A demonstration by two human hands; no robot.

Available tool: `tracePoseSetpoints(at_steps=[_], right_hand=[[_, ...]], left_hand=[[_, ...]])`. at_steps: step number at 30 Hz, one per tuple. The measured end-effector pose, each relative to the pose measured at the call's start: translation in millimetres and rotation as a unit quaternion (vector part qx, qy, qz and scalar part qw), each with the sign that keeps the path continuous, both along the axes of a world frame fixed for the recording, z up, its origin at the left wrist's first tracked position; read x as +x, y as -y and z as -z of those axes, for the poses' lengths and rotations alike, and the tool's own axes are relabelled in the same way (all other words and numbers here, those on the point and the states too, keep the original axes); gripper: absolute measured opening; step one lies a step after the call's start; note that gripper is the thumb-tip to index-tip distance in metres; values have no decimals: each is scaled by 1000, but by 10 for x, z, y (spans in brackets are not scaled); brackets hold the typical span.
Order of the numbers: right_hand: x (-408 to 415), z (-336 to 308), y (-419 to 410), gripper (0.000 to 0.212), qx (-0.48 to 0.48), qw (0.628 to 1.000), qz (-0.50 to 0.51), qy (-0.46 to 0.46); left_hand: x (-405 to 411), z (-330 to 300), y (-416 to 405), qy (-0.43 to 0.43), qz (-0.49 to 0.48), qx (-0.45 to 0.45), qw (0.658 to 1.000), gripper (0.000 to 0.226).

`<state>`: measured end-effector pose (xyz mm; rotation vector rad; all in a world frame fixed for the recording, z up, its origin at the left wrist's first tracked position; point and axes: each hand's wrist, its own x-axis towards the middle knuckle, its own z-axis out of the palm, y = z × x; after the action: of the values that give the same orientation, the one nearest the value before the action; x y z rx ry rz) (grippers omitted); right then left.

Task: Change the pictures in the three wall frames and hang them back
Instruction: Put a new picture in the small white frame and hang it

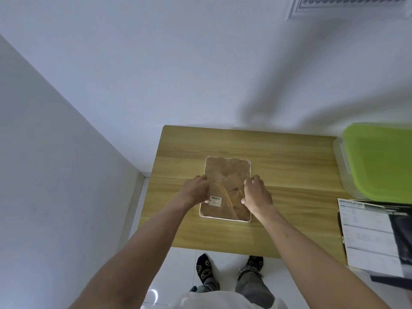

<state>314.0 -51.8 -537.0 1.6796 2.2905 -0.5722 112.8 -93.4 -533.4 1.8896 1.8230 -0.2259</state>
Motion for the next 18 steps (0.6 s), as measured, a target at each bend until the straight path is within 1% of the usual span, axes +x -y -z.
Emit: tracePoseSetpoints(at_steps=[2, 3, 4, 6, 7, 8, 11, 12, 15, 18], right_hand=[[-24, -5, -118, 101, 9, 997, -73, 37], [-36, -4, -182, 113, 0, 992, -114, 50], [-52, -1, -244, 120, -14, 987, -145, 62], [-89, 36, -375, 127, -43, 980, -178, 79], [-106, 52, -430, 129, -58, 977, -189, 82], [-121, 61, -472, 131, -72, 974, -199, 85], [-146, 87, -575, 134, -97, 969, -210, 90], [-147, 78, -593, 134, -104, 968, -212, 86], [-111, 81, -625, 134, -122, 968, -211, 64], [-56, 87, -659, 135, -145, 969, -199, 36]], left_hand=[[77, -43, -151, -70, 69, 16, 995, 59], [112, -35, -224, -94, 99, 25, 990, 74], [139, -13, -294, -108, 117, 26, 987, 93], [154, -7, -415, -113, 130, -1, 985, 135], [139, 11, -469, -105, 125, -23, 986, 146], [123, 12, -509, -95, 118, -46, 987, 150], [93, 36, -595, -80, 109, -84, 987, 147], [91, 50, -614, -79, 111, -89, 987, 146], [40, 111, -644, -63, 112, -101, 987, 153], [-50, 174, -663, -34, 112, -105, 988, 156]])
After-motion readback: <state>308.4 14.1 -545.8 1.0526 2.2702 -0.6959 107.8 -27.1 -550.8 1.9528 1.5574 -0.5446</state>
